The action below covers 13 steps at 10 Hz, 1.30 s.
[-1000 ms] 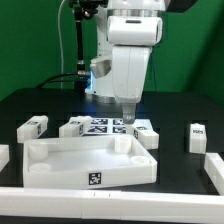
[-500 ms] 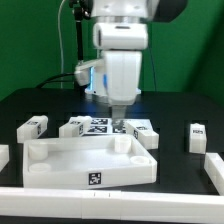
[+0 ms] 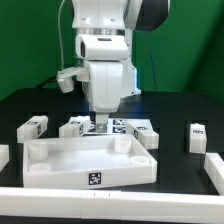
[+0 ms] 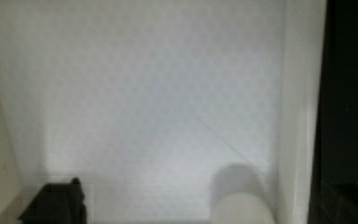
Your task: Assemble desk
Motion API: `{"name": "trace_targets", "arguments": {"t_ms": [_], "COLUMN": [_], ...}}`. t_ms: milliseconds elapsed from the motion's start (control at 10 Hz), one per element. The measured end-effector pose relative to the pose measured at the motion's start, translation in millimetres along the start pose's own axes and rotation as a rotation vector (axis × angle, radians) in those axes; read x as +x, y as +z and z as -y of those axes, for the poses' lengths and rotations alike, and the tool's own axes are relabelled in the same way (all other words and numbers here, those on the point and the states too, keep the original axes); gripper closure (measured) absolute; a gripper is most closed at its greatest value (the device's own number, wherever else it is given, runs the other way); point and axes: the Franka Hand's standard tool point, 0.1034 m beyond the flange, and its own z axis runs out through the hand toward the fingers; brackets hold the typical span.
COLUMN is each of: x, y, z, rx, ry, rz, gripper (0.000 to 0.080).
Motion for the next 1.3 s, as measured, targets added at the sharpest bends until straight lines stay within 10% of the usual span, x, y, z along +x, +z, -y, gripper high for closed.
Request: {"name": "trace_targets", "arguments": {"t_ms": [900, 1100, 1200, 1300], "x": [17.7, 16.3, 16.3, 16.2], "y": [50.6, 51.0, 51.1, 51.2], "z": [45.0, 45.9, 46.0, 46.1], "rx": [0.059, 0.061, 0.061, 0.061], "ry": [0.056, 0.059, 0.059, 0.060], "rz": [-0.033, -0.033, -0.033, -0.033], "gripper": [0.0176, 0.0537, 0.0537, 0.0714]}}
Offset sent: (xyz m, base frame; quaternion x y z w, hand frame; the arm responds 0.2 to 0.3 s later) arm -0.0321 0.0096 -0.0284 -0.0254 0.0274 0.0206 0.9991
